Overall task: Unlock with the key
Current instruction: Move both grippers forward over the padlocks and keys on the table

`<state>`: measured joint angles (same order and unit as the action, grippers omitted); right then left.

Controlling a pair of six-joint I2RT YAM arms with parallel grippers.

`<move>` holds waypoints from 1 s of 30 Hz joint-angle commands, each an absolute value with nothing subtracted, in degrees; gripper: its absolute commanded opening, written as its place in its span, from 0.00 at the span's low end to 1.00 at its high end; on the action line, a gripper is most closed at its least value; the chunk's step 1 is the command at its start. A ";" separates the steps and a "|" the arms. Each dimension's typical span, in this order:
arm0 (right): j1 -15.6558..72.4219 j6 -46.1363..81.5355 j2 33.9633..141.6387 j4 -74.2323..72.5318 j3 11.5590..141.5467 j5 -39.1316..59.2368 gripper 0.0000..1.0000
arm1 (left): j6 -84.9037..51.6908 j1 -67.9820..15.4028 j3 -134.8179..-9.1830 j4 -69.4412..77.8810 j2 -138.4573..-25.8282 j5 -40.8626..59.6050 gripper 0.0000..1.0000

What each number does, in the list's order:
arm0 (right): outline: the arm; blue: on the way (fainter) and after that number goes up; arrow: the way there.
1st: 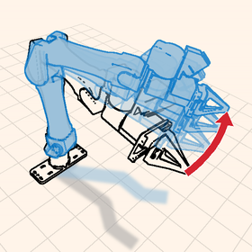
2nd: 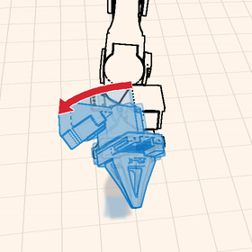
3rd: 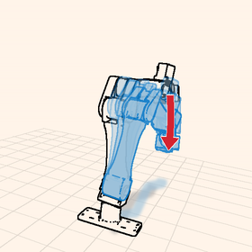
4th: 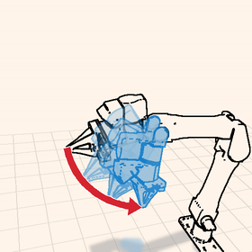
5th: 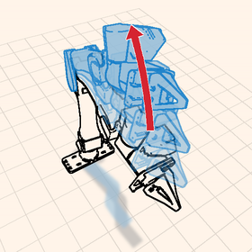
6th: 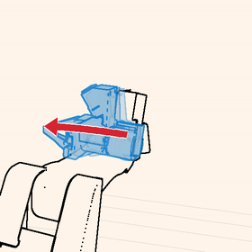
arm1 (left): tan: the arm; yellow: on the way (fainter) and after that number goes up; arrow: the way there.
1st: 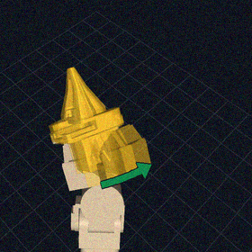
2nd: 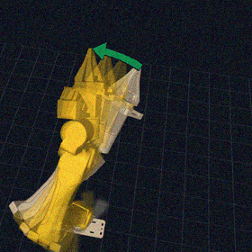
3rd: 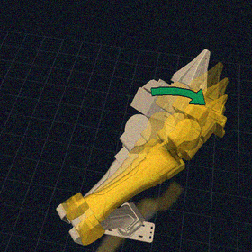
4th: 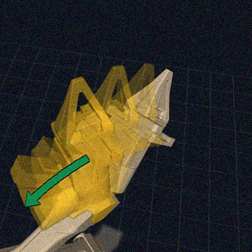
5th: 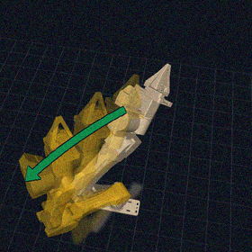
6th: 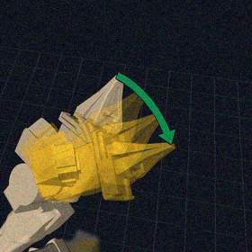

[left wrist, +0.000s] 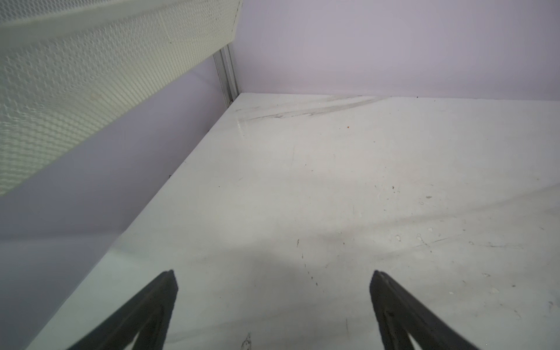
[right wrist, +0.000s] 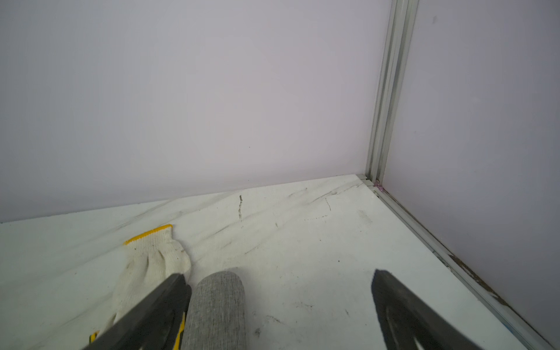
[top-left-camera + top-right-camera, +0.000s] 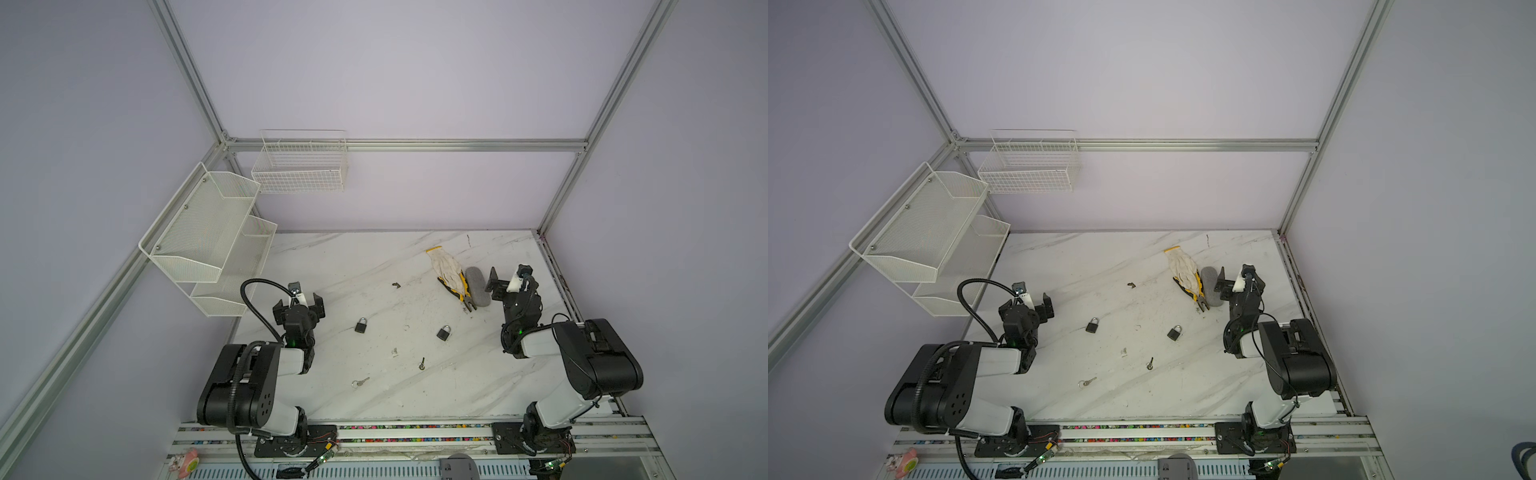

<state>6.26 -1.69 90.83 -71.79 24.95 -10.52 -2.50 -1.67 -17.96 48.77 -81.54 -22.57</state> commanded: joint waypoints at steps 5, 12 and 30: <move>6.15 9.90 79.73 -57.12 29.00 -8.46 0.97 | -11.91 -1.67 -24.78 27.92 -67.38 -20.44 1.00; 6.07 33.57 70.45 -36.22 30.92 -11.70 0.97 | -33.47 -1.30 -28.30 12.70 -59.68 -23.84 1.00; 18.47 26.89 70.63 0.56 45.33 3.15 0.97 | -39.62 -6.24 -27.69 -3.17 -45.76 4.52 1.00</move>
